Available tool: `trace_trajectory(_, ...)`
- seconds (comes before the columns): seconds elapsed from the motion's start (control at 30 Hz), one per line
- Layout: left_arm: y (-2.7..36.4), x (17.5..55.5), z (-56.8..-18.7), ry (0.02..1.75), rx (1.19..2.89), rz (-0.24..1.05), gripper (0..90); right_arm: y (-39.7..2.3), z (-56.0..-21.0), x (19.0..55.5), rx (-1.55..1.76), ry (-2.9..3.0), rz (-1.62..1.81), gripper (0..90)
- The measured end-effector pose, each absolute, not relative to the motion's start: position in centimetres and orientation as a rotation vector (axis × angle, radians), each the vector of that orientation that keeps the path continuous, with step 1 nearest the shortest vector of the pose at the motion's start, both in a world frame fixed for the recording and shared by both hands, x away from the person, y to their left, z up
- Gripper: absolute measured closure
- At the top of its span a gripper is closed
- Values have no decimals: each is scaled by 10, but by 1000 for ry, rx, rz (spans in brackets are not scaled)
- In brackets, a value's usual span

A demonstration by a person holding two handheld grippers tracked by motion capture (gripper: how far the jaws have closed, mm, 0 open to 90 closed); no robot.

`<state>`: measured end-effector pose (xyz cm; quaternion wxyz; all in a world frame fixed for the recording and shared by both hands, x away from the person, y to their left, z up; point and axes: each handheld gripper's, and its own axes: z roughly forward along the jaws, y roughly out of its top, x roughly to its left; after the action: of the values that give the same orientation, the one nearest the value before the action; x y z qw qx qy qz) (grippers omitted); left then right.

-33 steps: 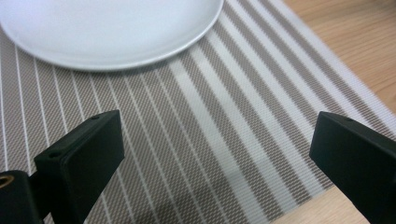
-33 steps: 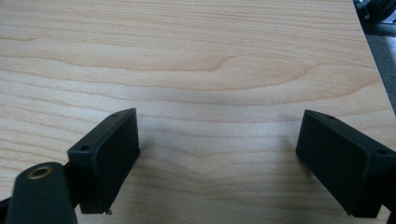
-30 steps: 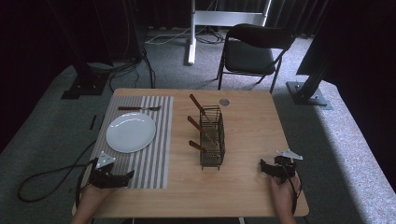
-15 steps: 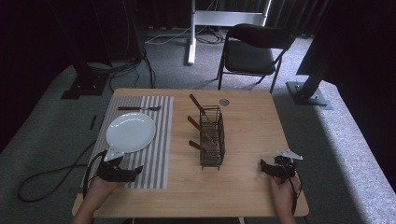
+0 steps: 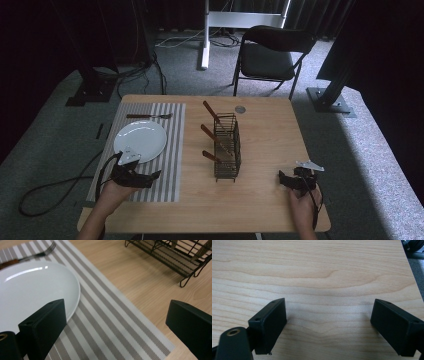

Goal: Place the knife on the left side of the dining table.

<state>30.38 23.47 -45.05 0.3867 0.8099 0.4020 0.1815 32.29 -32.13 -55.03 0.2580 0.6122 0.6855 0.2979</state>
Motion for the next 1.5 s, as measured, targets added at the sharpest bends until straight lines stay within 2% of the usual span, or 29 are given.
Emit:
trace_trajectory(0.5, 204, 324, -433, 916, 2078, 450, 33, -321, -550, 323, 1659, 1859, 808, 126)
trace_trajectory(1.5, 157, 362, -401, 843, 2038, 396, 41, -322, -550, 323, 1657, 1859, 809, 126)
